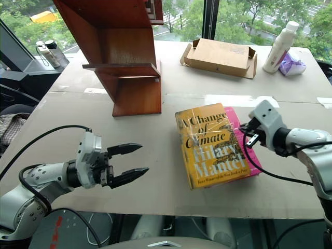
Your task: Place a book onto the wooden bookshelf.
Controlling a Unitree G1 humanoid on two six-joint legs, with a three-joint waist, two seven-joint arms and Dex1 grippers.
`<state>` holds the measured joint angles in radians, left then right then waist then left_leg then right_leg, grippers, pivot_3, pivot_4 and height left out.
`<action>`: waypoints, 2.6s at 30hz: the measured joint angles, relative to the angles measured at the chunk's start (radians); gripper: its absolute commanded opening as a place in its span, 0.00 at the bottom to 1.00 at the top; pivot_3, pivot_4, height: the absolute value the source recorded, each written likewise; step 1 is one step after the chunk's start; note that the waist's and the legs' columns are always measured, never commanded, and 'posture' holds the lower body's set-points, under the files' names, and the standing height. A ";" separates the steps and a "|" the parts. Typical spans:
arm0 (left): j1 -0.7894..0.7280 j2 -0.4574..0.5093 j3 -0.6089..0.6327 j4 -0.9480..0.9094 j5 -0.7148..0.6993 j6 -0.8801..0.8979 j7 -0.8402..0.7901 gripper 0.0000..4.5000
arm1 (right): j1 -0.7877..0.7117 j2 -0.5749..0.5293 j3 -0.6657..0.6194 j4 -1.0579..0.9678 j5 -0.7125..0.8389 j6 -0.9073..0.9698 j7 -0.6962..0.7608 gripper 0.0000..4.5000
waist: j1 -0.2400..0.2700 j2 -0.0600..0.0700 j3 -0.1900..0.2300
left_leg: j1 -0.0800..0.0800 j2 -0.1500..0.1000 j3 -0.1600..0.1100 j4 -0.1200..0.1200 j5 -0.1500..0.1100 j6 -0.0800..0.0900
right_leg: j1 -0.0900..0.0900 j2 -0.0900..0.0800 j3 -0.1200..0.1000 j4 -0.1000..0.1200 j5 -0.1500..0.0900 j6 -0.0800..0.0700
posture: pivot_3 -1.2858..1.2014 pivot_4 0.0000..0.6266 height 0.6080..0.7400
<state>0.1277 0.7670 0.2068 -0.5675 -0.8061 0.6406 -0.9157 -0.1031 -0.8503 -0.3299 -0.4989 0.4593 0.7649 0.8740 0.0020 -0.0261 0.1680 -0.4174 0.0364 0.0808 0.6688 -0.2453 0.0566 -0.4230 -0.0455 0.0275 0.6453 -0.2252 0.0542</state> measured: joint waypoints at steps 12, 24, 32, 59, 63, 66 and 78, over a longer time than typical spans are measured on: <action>-0.302 -0.047 -0.038 0.250 -0.338 0.467 0.175 1.00 | 0.449 0.020 -0.479 0.026 0.235 -0.277 0.467 0.71 | 0.003 0.002 -0.001 | 0.006 0.000 -0.007 0.002 0.000 0.000 | 0.011 0.000 -0.006 -0.002 0.000 0.000 | 0.52 0.24 1.00; -0.485 -0.241 -0.051 0.565 -0.563 0.778 0.473 1.00 | 0.543 0.054 -0.564 -0.049 0.355 -0.274 0.441 0.71 | 0.013 0.002 -0.002 | 0.004 -0.002 -0.010 0.002 0.000 0.000 | 0.011 -0.002 -0.009 -0.002 0.000 -0.001 | 0.52 0.24 1.00; -0.621 -0.457 -0.096 0.767 -0.483 0.788 0.527 1.00 | 0.582 0.082 -0.551 -0.160 0.386 -0.276 0.328 0.71 | 0.015 0.002 -0.002 | 0.003 -0.005 -0.012 0.003 0.000 0.000 | 0.011 -0.003 -0.009 -0.002 0.000 -0.001 | 0.52 0.24 1.00; -0.699 -0.416 0.003 0.606 -0.317 0.717 0.372 0.11 | 0.568 0.102 -0.440 -0.216 0.404 -0.319 0.175 0.72 | 0.013 0.001 -0.002 | 0.001 -0.007 -0.016 0.002 0.000 0.000 | 0.011 -0.008 -0.012 -0.002 0.000 -0.001 | 0.52 0.24 1.00; -0.811 -0.303 -0.029 0.467 -0.288 0.661 0.295 0.11 | 0.470 0.096 -0.380 -0.157 0.397 -0.334 0.154 0.72 | 0.014 0.002 -0.002 | 0.001 -0.009 -0.016 0.002 0.000 0.000 | 0.011 -0.009 -0.013 -0.003 0.000 -0.001 | 0.52 0.24 1.00; -0.899 -0.199 -0.190 0.367 -0.111 0.473 0.169 0.11 | 0.404 0.090 -0.327 -0.118 0.384 -0.342 0.145 0.72 | 0.014 0.002 -0.002 | 0.001 -0.011 -0.016 0.001 0.000 0.000 | 0.011 -0.009 -0.012 -0.004 0.000 -0.001 | 0.52 0.24 1.00; -1.273 -0.130 -0.407 0.489 0.598 -0.425 0.044 0.11 | 0.126 0.070 -0.250 0.149 0.298 -0.448 0.166 0.72 | 0.011 0.002 -0.001 | 0.001 -0.013 -0.015 0.000 0.000 0.001 | 0.011 -0.006 -0.011 -0.005 -0.002 0.003 | 0.52 0.24 1.00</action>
<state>-1.1457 0.6369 -0.1999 -0.0783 -0.2077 0.2157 -0.8717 0.0231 -0.7807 -0.5799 -0.3502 0.7569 0.3167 1.0398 0.0132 -0.0242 0.1670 -0.4167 0.0232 0.0654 0.6688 -0.2451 0.0572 -0.4119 -0.0519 0.0164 0.6406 -0.2268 0.0567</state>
